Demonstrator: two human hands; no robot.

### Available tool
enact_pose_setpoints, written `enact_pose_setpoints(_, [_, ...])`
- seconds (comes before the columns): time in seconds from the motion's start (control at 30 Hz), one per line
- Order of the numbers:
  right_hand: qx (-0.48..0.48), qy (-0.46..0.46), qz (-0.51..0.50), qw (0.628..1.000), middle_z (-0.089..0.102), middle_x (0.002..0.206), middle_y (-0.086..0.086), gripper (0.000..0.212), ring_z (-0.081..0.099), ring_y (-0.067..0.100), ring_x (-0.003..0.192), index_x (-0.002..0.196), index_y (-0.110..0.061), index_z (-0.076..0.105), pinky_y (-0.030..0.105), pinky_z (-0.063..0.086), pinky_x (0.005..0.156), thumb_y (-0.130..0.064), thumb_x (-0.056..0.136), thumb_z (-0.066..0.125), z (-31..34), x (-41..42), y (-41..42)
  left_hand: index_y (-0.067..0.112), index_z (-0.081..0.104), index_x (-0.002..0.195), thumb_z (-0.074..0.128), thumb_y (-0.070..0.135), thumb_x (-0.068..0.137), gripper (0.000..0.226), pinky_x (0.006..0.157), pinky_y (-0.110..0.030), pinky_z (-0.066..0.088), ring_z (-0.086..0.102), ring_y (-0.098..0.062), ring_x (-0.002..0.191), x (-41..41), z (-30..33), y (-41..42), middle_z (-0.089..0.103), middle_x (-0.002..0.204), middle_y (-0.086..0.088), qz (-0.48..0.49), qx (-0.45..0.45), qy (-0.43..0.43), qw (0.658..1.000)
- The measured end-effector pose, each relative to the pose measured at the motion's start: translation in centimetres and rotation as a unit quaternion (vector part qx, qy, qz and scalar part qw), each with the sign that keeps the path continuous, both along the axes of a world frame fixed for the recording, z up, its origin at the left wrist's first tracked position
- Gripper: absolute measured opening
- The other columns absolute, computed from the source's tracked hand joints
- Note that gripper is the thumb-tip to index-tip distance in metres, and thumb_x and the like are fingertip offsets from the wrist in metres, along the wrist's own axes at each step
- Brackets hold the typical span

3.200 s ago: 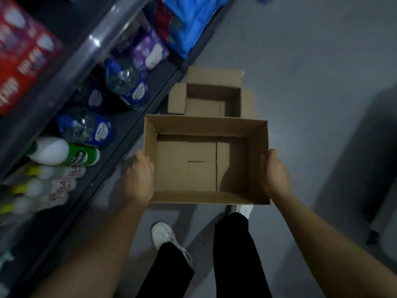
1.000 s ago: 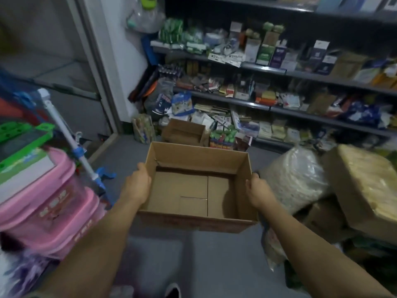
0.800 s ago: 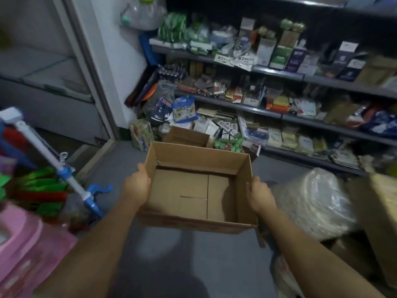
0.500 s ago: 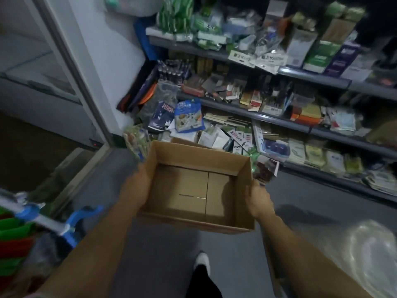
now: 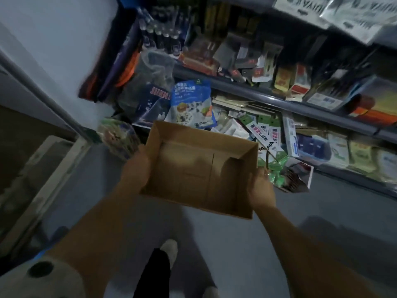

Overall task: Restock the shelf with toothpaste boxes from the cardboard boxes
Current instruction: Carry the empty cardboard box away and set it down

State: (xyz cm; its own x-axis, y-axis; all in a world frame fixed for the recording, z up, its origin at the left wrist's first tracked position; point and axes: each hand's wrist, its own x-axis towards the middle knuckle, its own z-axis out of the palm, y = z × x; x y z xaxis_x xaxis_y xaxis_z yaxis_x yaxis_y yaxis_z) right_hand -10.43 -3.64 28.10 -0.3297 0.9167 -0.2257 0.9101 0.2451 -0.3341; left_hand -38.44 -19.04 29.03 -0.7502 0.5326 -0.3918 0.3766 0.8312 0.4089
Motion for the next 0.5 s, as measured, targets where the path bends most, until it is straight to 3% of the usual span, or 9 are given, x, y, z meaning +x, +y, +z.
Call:
enact_pose_setpoints(0.07, [-0.004,-0.009,-0.014,1.0,0.058,0.105,0.029,0.03,0.058,0.042,0.098,0.123,0.011,0.041,0.037,0.039,0.067,-0.007,0.099,0.037,-3.5,-2.0,1.8,0.003,0.044,0.121,0.03,0.008,0.103,0.024,0.084,-0.043,0.042,0.056,-0.039,0.105,-2.5,-3.3,2.2,0.056,0.117,-0.022,-0.019,-0.007,0.002,1.0])
enact_pose_setpoints(0.13, [-0.009,-0.014,-0.025,1.0,0.061,0.099,0.03,0.025,0.061,0.042,0.095,0.117,0.009,0.042,0.039,0.043,0.07,-0.007,0.099,0.038,-6.4,-3.8,3.4,0.0,0.041,0.13,0.029,0.011,0.103,0.031,0.095,-0.046,0.043,0.054,-0.039,0.111,-4.6,-6.5,4.4,0.055,0.123,-0.021,-0.023,-0.012,-0.015,1.0])
enact_pose_setpoints(0.23, [-0.038,-0.021,-0.056,0.997,0.062,0.101,0.028,0.026,0.063,0.042,0.094,0.116,0.003,0.04,0.042,0.044,0.073,-0.018,0.102,0.034,-9.3,-5.8,4.8,0.003,0.037,0.139,0.023,0.022,0.105,0.041,0.101,-0.048,0.04,0.051,-0.041,0.117,-6.1,-9.7,6.6,0.052,0.131,-0.023,-0.02,-0.029,-0.043,0.998])
enact_pose_setpoints(0.5, [-0.075,-0.043,-0.089,0.992,0.063,0.103,0.025,0.038,0.063,0.04,0.093,0.132,0.0,0.034,0.05,0.05,0.08,-0.025,0.103,0.031,-13.5,-7.5,5.5,0.002,0.035,0.125,0.034,0.012,0.101,0.026,0.091,-0.053,0.045,0.055,-0.044,0.108,-7.7,-13.2,8.3,0.053,0.122,-0.025,-0.086,-0.056,-0.025,0.994])
